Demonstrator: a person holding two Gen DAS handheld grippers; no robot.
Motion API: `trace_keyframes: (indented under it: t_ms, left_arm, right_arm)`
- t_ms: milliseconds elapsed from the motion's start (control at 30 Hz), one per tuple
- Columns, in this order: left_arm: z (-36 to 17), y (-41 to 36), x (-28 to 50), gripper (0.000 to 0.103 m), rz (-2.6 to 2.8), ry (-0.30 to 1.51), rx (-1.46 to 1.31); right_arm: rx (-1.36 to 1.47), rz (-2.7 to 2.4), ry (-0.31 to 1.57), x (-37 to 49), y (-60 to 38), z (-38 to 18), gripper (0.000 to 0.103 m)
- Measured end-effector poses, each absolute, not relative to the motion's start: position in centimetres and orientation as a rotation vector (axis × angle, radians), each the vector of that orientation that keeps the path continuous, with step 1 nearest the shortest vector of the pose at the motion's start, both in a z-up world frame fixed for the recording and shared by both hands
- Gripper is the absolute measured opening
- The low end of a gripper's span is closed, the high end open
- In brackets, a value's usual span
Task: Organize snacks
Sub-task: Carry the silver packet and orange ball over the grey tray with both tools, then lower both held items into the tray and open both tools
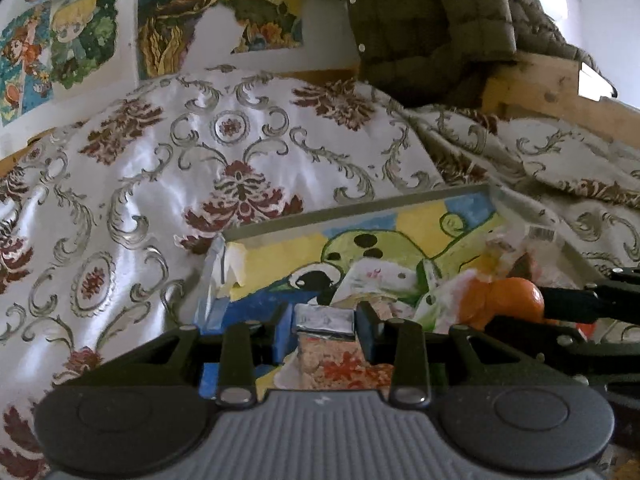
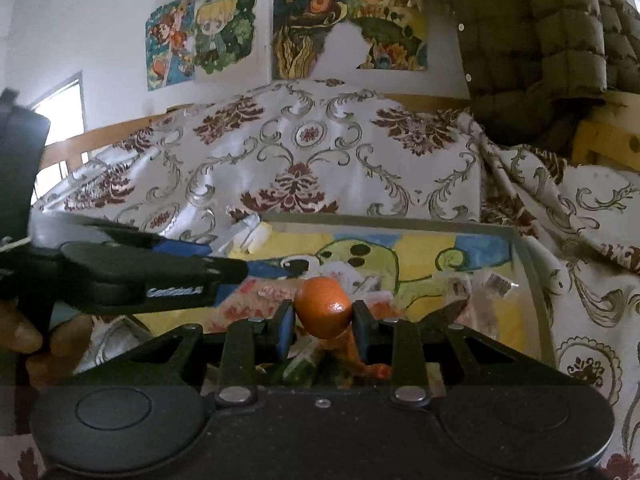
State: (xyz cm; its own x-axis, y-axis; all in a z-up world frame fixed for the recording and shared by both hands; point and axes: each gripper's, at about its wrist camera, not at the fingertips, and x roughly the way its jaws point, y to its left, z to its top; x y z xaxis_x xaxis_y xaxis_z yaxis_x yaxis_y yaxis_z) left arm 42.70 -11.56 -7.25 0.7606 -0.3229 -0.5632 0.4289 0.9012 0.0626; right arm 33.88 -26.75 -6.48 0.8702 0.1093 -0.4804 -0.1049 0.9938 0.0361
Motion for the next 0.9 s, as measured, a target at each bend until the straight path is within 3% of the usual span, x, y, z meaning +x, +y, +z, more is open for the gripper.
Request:
trace_keyframes:
  t_ms: [667,900]
  left_arm:
    - [-8.9,-11.3,43.6,0.040,-0.351,0.680,0.150]
    - [-7.9,-10.7,42.6,0.073,-0.315,0.674,0.143]
  right_arm:
    - [-0.069,0.126,0.551,33.9,-25.3,-7.9,0.036]
    - [-0.095,0.147,0.529,32.6,-25.0,-7.4,0.049]
